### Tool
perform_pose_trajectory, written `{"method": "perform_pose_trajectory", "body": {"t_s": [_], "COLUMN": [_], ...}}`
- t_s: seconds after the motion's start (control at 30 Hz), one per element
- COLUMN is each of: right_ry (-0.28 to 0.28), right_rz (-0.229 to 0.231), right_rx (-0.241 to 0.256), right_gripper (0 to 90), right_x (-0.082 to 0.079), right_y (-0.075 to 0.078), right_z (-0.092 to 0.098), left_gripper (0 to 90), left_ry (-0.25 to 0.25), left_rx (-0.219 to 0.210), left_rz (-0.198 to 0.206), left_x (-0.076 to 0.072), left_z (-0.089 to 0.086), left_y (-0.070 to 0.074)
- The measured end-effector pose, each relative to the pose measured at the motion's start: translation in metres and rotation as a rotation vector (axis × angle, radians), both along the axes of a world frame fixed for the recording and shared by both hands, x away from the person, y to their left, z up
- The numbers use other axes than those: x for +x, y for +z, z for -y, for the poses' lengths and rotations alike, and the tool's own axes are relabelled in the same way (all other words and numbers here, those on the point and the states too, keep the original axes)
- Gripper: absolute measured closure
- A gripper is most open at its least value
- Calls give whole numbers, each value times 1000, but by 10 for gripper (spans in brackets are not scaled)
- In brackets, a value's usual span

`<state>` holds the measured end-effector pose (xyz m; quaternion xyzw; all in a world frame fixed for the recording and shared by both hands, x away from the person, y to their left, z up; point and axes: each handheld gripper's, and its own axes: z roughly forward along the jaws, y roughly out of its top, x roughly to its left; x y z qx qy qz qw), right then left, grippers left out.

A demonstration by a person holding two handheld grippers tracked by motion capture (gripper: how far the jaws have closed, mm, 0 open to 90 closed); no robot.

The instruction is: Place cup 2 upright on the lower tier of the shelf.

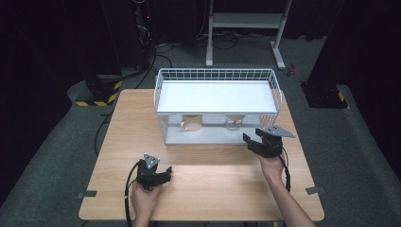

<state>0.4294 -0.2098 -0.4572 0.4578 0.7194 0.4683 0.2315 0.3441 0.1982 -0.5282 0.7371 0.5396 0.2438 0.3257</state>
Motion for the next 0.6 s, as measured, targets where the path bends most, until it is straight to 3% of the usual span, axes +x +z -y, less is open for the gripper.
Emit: {"method": "perform_pose_trajectory", "body": {"t_s": [0.6], "right_ry": [24], "right_rz": [32], "right_rx": [1], "right_gripper": [352], "right_x": [-13], "right_y": [10], "right_z": [8], "left_gripper": [227], "left_ry": [1], "left_rx": [0], "left_rz": [0], "left_x": [0], "left_z": [0], "left_y": [0]}}
